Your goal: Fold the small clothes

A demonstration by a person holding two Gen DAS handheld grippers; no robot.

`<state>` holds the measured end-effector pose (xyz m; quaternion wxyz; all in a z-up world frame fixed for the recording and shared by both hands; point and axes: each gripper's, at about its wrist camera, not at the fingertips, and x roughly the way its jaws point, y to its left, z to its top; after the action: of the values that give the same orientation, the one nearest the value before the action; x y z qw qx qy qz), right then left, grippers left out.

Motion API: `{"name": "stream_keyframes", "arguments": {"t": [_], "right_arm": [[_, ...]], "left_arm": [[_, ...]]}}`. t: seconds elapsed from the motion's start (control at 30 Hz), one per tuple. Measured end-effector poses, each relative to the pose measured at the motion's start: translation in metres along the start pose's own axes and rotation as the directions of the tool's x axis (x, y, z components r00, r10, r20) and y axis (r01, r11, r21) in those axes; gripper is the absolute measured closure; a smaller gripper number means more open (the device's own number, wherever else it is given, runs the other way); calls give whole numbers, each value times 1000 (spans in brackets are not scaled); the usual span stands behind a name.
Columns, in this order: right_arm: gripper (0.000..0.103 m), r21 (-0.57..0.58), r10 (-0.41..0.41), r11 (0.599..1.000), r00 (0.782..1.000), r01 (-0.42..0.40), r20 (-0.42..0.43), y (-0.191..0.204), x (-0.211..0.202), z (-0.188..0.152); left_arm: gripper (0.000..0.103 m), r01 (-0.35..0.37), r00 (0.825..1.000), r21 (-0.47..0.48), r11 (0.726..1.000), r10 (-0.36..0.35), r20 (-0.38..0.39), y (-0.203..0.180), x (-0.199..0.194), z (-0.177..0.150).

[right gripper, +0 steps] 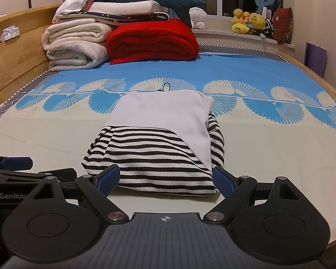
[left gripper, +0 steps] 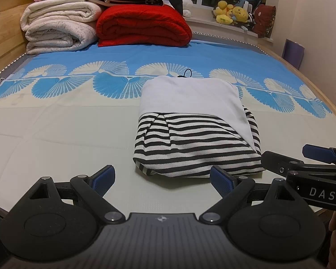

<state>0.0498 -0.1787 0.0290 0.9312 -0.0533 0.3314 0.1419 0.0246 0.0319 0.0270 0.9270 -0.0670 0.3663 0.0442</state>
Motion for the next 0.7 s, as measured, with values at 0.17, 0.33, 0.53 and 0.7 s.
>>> {"name": "stream_keyframes", "arguments": {"t": [0.17,0.33,0.53,0.7], "right_arm": [[13,1,0,1000,1000,0,-2,0,1,0],[13,0,1,1000,1000,-1,-4,0,1,-1],[13,1,2,1000,1000,-2,-7,1,2,-2],[13,1,3,1000,1000,-3,-12,0,4,-4]], "left_arm": [[9,1,1000,0,1000,-1,-3,0,1,0],[9,4,1000,-1,1000,-4,-8,1,3,-2],[9,6,1000,0,1000,-6,-12,3,4,-2],[9,7,1000,2,1000,-7,-17,5,6,-2]]}}
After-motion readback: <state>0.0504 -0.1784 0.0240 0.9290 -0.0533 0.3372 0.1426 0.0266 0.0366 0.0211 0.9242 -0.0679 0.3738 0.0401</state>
